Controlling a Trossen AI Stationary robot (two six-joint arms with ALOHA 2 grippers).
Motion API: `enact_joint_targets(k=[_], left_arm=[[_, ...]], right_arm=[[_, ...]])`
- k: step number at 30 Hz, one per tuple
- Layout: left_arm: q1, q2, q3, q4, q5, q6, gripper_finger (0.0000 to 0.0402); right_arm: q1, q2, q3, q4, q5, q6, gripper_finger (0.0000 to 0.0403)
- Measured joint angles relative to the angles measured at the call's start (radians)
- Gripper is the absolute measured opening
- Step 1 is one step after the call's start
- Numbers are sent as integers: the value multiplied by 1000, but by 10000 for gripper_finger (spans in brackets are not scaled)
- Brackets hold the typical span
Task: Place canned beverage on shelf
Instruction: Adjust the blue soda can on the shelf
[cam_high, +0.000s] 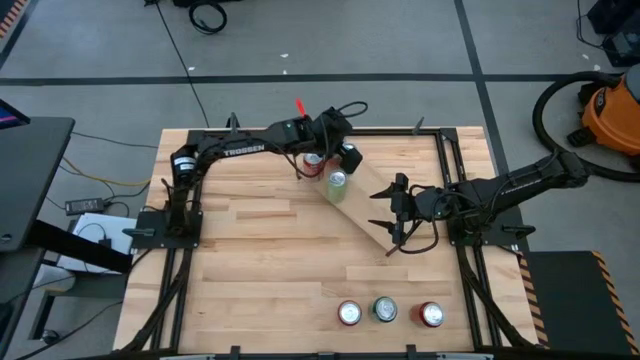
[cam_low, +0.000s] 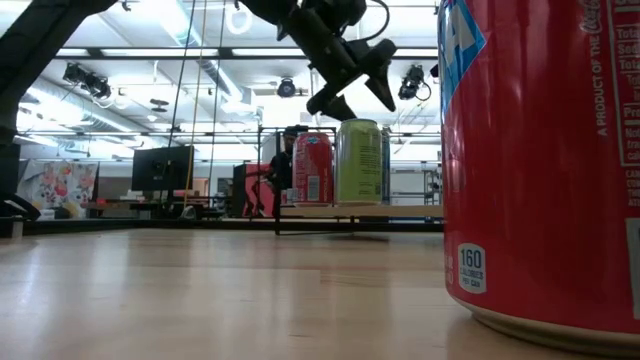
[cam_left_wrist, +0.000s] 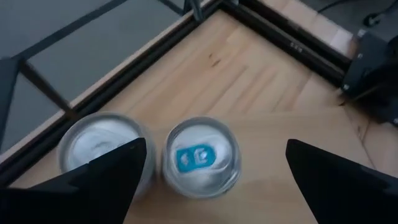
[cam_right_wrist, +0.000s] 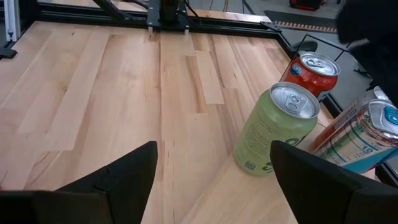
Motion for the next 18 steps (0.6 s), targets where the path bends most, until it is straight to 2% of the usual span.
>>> enact_joint_targets(k=[18], left_arm=[[-17, 18, 1, 0, 5, 13, 398]], right_arm=[[0, 0, 0, 3, 0, 1, 323]])
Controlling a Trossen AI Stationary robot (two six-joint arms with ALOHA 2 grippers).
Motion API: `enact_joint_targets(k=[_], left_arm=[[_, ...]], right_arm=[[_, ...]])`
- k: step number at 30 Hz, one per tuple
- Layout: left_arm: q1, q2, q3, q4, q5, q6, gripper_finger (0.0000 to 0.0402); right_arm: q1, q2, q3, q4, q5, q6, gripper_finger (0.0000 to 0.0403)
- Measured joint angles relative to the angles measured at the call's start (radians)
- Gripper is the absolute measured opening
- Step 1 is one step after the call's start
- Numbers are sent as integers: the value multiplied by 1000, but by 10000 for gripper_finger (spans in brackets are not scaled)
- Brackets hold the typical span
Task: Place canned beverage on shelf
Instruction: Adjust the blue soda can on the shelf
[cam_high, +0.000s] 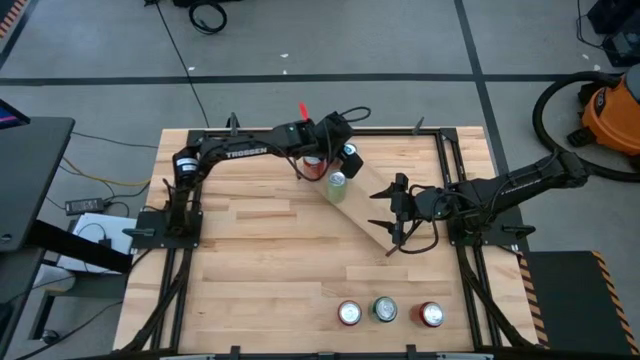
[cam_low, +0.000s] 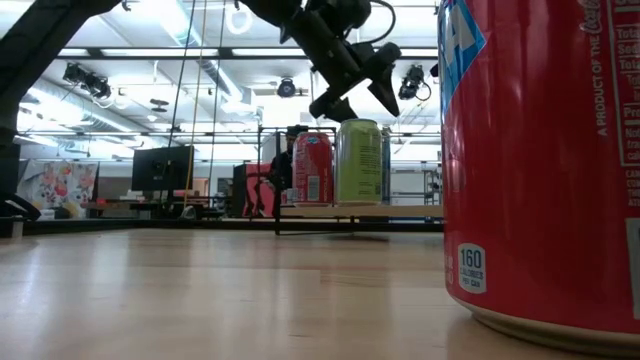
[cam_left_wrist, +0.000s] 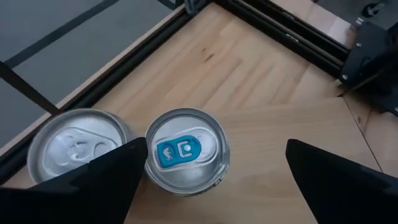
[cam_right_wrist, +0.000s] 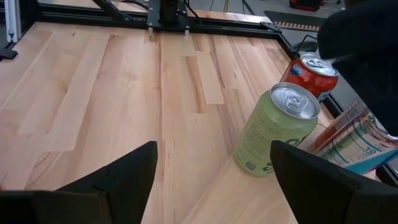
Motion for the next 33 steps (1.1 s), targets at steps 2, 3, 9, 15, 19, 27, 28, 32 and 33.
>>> enact_joint_targets(k=[2, 3, 9, 15, 19, 27, 28, 32, 33], left_arm=[[-1, 7, 1, 4, 2, 7, 398], [-4, 11, 2, 17, -4, 11, 398], [-6, 11, 2, 10, -1, 16, 398], [-22, 11, 2, 5, 13, 15, 398], [-40, 11, 2, 4, 19, 11, 398], [-59, 11, 1, -2, 20, 5, 398], [-61, 11, 1, -2, 20, 5, 398], [-67, 11, 0, -2, 20, 5, 398], [-68, 11, 0, -2, 20, 5, 398]], right_arm=[[0, 0, 0, 1, 0, 1, 323], [0, 0, 0, 2, 0, 1, 323], [1, -1, 0, 4, -3, 0, 323], [1, 0, 0, 2, -5, -1, 323], [1, 0, 0, 2, -5, -1, 323], [1, 0, 0, 3, -7, 1, 323], [1, -1, 0, 3, -7, 2, 323], [1, -1, 0, 3, -7, 2, 323], [1, 0, 0, 3, -7, 2, 323]])
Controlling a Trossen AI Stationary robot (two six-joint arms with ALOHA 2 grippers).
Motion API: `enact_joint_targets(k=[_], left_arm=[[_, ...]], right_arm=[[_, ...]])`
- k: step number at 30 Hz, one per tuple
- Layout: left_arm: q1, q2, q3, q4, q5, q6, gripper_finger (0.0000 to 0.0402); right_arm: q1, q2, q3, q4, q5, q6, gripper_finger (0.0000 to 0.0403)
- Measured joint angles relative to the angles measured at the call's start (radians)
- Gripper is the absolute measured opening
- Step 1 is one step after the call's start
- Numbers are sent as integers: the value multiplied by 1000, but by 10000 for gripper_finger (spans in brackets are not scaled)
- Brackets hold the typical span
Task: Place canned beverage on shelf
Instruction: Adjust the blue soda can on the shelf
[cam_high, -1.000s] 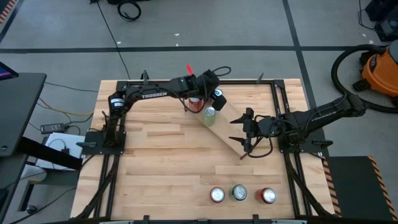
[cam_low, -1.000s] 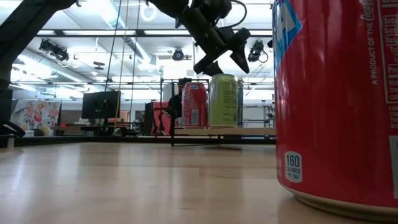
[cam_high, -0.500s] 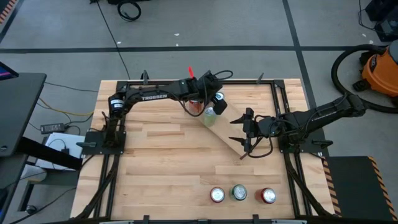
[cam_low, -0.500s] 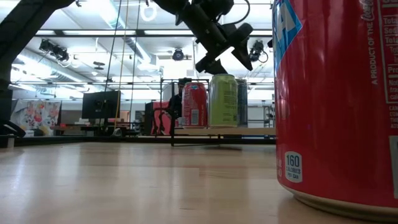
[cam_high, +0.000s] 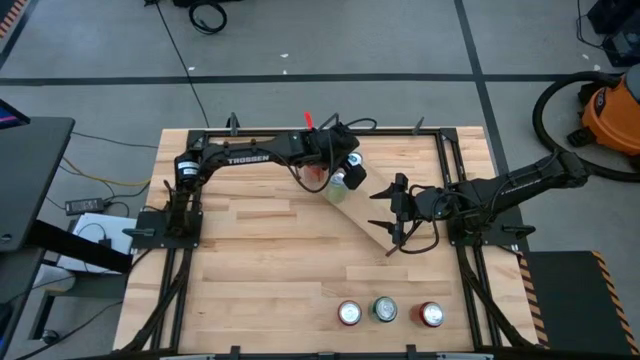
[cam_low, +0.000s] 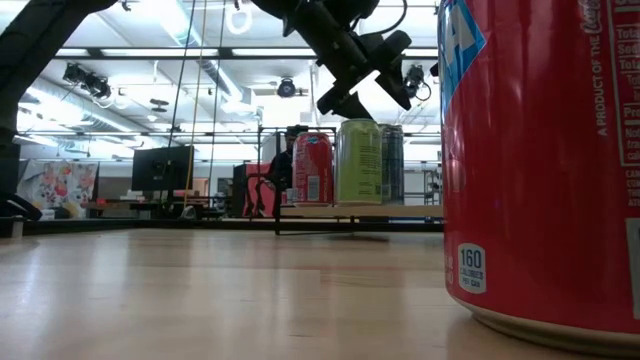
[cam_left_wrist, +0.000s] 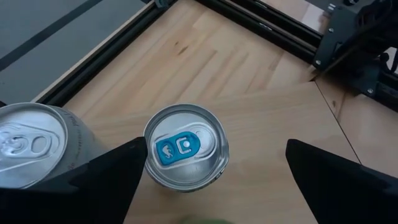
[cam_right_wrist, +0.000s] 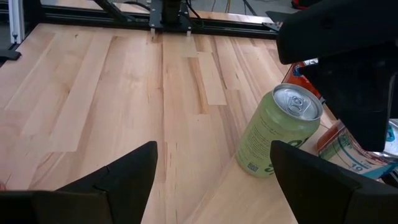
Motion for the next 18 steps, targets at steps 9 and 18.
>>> enact_joint_targets(k=[9, 18], left_arm=[[-12, 1, -1, 7, 1, 8, 398], [-19, -29, -8, 1, -23, 96, 398]], right_arm=[[0, 0, 0, 0, 0, 0, 323], [1, -2, 0, -1, 24, -8, 323]])
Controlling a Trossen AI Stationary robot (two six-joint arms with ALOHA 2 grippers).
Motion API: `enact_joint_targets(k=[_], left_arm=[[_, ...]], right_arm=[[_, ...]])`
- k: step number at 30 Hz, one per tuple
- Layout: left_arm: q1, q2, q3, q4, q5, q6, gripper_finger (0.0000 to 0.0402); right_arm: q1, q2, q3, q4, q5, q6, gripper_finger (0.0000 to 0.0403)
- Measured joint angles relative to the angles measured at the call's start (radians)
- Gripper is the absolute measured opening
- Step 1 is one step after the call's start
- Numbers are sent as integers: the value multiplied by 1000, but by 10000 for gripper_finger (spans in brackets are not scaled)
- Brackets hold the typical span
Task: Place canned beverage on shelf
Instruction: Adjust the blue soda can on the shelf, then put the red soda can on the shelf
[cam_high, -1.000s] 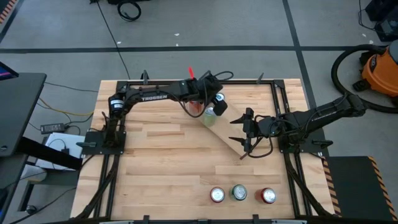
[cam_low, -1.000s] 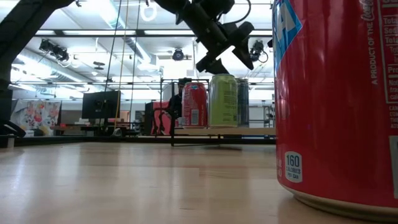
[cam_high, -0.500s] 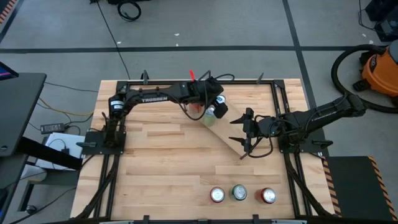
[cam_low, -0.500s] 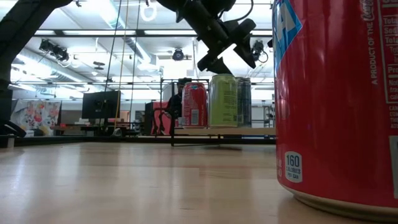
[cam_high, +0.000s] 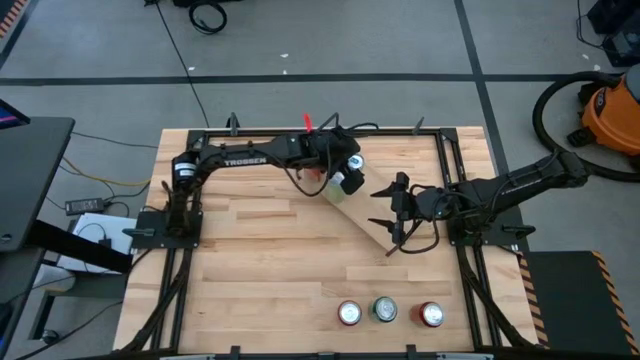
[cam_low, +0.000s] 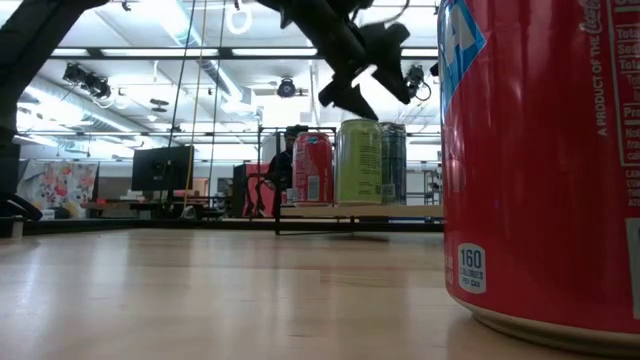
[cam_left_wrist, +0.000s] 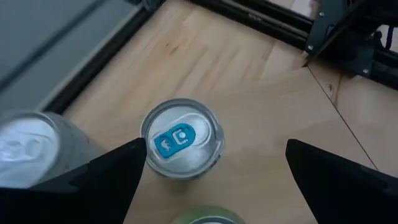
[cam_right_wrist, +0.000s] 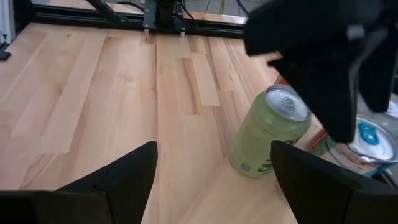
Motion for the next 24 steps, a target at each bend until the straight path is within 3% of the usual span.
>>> enact_joint_targets(k=[10, 18, 24], left_arm=[[-99, -59, 3, 4, -136, 147, 398], [-251, -71, 3, -90, -196, 143, 398], [-385, -73, 4, -118, -179, 68, 398]], right_arm=[[88, -101, 0, -32, 63, -17, 323], [167, -254, 0, -180, 101, 92, 323], [213, -252, 0, -179, 116, 107, 323]])
